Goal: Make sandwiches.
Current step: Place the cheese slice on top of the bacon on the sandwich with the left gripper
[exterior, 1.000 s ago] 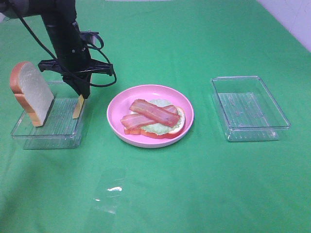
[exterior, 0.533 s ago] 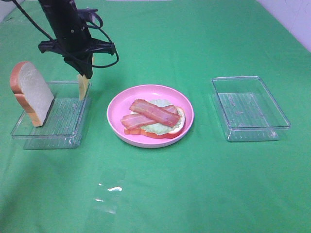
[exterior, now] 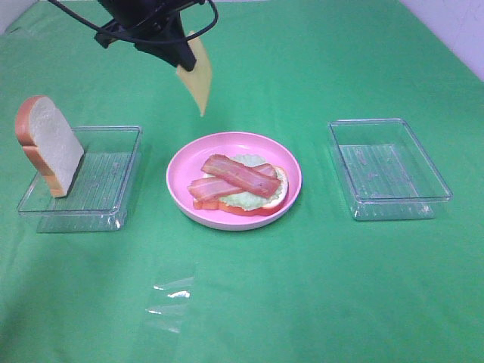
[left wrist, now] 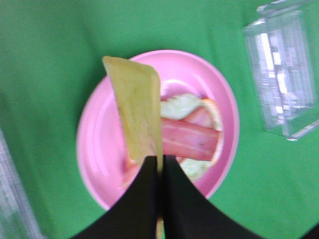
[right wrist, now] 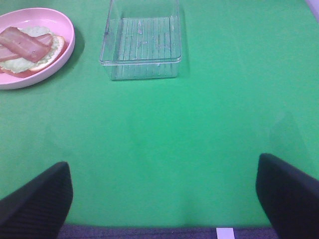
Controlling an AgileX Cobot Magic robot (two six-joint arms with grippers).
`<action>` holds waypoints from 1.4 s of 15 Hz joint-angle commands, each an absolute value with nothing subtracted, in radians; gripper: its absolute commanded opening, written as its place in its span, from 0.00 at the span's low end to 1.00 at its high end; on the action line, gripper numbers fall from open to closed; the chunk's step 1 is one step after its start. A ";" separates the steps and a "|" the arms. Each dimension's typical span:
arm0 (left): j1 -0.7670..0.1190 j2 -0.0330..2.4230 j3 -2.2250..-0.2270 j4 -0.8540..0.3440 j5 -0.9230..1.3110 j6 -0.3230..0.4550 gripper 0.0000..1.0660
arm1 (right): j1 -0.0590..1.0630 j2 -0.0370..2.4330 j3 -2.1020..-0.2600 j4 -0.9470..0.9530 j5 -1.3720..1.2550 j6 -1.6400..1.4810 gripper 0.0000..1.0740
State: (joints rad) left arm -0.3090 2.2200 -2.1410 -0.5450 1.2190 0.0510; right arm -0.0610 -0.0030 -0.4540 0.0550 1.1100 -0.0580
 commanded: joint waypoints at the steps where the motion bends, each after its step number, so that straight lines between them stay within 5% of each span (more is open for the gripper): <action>1: -0.313 2.252 -2.142 -0.729 1.316 0.151 0.00 | -0.061 -0.034 -0.453 0.057 1.108 -0.054 0.89; 14: -0.464 2.492 -2.142 -0.784 1.318 0.201 0.00 | -0.061 -0.034 -0.453 0.057 1.108 -0.054 0.89; 21: -0.461 2.480 -2.142 -0.507 1.318 0.110 0.00 | -0.061 -0.034 -0.453 0.057 1.108 -0.054 0.89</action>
